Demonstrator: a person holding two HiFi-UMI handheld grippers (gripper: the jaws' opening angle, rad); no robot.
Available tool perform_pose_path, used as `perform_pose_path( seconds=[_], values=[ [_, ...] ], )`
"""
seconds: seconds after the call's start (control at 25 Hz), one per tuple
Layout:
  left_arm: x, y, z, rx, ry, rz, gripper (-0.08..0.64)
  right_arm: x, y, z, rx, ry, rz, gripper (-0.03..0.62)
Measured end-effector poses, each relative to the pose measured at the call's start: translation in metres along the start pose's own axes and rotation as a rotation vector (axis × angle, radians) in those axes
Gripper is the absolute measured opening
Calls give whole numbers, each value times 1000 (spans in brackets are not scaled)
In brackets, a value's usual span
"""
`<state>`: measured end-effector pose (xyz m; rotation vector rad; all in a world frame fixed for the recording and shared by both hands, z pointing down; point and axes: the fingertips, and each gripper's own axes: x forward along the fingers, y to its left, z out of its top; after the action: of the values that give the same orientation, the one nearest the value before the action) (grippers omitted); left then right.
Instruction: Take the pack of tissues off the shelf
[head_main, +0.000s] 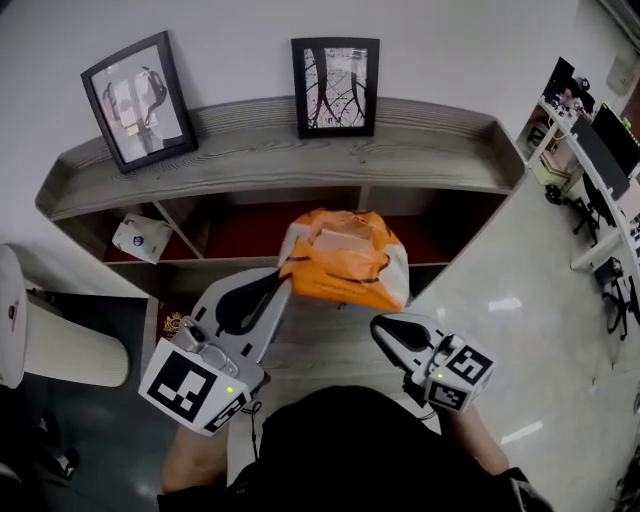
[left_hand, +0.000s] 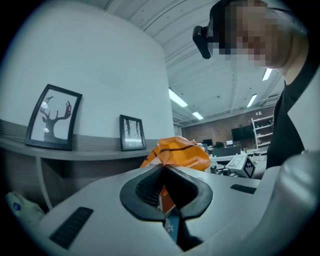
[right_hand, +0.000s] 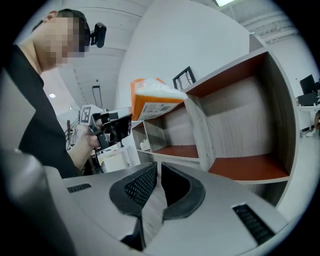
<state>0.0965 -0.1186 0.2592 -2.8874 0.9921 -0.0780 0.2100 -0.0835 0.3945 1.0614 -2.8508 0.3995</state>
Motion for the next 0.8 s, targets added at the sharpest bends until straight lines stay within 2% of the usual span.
perform_pose_path(
  seconds=[0.36, 0.48, 0.64, 0.8],
  values=[
    [-22, 19, -70, -82, 76, 107, 17, 18, 14, -8, -2, 49, 34, 17],
    [-28, 20, -86, -97, 89, 122, 17, 26, 25, -10, -7, 67, 60, 17],
    [-31, 15, -109, -69, 114, 115, 17, 33, 34, -17, -8, 97, 80, 17],
    [-35, 13, -130, -106, 143, 126, 15, 39, 40, -22, -3, 121, 92, 17]
  ],
)
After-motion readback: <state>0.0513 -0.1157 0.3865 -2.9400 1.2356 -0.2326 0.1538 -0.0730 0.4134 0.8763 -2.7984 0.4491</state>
